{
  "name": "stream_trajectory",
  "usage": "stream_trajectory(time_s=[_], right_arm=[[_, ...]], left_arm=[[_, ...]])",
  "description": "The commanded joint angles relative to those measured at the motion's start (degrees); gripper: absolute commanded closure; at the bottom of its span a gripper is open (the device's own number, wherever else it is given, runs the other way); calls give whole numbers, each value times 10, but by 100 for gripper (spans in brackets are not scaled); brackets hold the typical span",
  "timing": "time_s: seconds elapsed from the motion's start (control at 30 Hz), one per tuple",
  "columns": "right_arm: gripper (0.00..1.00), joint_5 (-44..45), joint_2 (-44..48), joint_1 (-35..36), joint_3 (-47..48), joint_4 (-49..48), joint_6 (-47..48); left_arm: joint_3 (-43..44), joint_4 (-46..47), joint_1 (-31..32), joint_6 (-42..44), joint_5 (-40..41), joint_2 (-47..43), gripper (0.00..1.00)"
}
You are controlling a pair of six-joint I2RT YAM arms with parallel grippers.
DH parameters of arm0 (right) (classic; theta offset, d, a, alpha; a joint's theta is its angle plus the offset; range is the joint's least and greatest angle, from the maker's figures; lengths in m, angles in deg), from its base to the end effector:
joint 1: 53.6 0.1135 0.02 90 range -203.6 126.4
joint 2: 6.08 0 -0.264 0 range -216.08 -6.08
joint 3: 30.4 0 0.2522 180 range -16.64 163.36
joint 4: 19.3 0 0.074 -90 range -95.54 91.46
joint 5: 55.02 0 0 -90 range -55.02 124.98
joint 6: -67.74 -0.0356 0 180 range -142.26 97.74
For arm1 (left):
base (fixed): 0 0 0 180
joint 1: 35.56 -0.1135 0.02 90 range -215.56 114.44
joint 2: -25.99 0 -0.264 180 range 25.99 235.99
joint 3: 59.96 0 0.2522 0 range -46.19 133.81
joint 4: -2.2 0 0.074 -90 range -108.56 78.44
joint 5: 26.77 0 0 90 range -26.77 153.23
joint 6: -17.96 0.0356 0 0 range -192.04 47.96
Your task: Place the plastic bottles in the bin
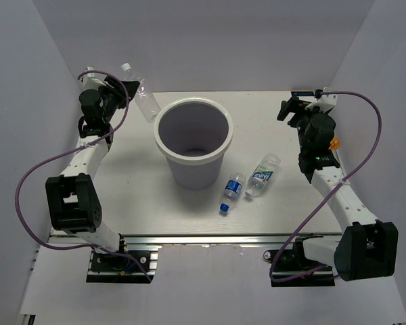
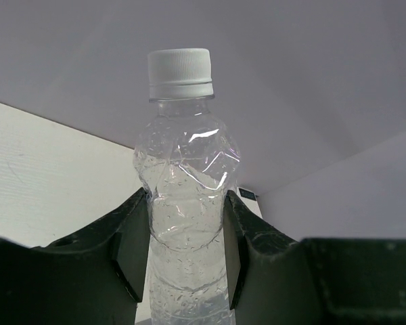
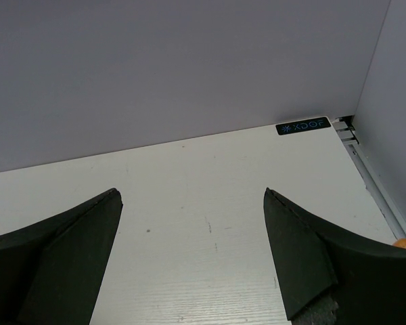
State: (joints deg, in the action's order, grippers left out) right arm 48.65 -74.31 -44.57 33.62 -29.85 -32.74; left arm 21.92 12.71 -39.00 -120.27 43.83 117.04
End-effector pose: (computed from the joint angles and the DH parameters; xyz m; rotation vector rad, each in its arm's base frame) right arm 0.2794 0.0359 0.3521 0.2127 1.4486 0.1033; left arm 0.3814 0.0111 0.3398 -0.4431 1.5545 -0.8726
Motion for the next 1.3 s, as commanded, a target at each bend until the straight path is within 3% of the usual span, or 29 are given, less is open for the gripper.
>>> stream_trajectory(time_s=[0.0, 0.33, 0.77, 0.87, 0.97, 1.0, 1.03, 1.1, 1.13, 1.17, 1.27], right_arm=[[11, -1, -2, 3, 30, -41, 4], [11, 19, 13, 3, 29, -56, 35], [11, -1, 62, 2, 23, 6, 41], [11, 15, 63, 3, 26, 40, 43], [11, 20, 64, 3, 19, 57, 49], [11, 21, 64, 3, 23, 67, 50], [11, 21, 62, 2, 26, 77, 50], [11, 22, 63, 2, 26, 98, 44], [11, 29, 64, 3, 26, 104, 38], [11, 43, 64, 3, 26, 112, 34], [11, 89, 61, 3, 45, 181, -2]], left_arm=[[41, -16, 7, 17, -41, -25, 100], [134, -58, 25, 41, -66, -11, 100], [263, -149, 162, 116, -111, 2, 100], [271, -187, 191, 132, -126, -3, 100], [213, -216, 217, 152, -115, -44, 100], [204, -235, 238, 167, -102, -53, 93], [195, -260, 249, 196, -64, -62, 73], [161, -294, 269, 216, -42, -88, 59], [150, -295, 269, 213, -36, -96, 48], [139, -295, 269, 212, -25, -104, 4], [133, -302, 269, 215, 12, -119, 2]])
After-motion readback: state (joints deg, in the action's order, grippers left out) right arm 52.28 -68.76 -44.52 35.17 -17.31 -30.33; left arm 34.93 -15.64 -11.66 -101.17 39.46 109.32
